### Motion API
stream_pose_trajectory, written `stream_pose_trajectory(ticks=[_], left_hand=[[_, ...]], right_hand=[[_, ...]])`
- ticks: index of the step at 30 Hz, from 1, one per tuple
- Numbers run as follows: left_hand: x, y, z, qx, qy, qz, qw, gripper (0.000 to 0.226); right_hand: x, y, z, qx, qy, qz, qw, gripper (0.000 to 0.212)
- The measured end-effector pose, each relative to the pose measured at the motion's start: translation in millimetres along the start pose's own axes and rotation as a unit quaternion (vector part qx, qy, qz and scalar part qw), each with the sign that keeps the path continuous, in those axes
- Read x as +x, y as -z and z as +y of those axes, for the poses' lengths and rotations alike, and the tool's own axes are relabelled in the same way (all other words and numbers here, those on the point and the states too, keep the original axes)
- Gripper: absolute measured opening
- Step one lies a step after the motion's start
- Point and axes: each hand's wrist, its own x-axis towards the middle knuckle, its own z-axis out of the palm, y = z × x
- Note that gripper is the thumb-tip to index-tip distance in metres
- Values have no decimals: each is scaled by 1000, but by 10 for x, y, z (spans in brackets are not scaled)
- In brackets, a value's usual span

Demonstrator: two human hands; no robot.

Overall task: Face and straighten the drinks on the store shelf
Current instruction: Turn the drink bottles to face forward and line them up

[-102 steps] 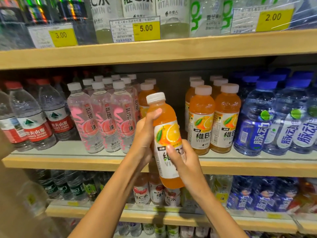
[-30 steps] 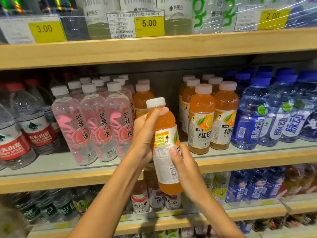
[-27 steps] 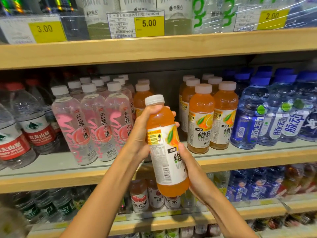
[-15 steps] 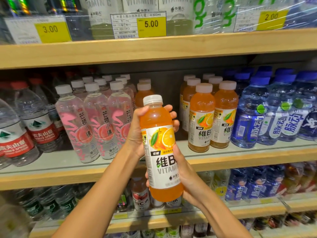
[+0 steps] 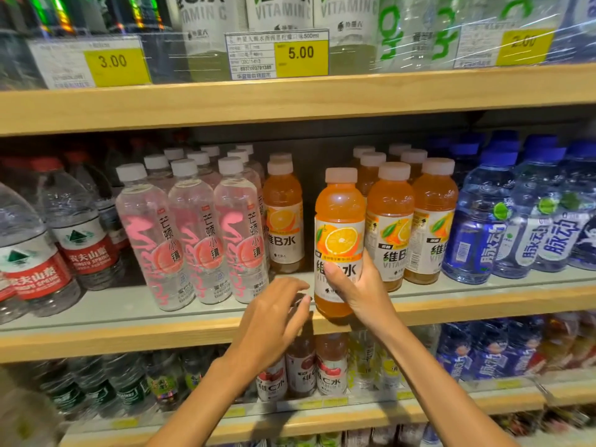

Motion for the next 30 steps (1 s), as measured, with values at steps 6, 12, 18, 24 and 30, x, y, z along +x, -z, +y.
stream_pose_trajectory(ticks=[6, 12, 18, 24, 30], left_hand=[[2, -90, -204, 212, -201, -32, 956, 36], [-20, -118, -282, 248, -232, -36, 940, 41], [-97, -81, -345, 227, -246, -16, 942, 34], [-147, -39, -456, 239, -270, -3, 933, 37], [-162, -63, -483, 232, -266, 7, 936, 37]], right_hand=[[178, -30, 148, -26, -9, -1, 1000, 60], [104, -55, 131, -81, -16, 27, 996, 57], [-172, -292, 168, -305, 15, 194, 932, 81], [43, -365, 161, -389, -14, 178, 904, 66], [402, -426, 168, -483, -67, 183, 853, 38]])
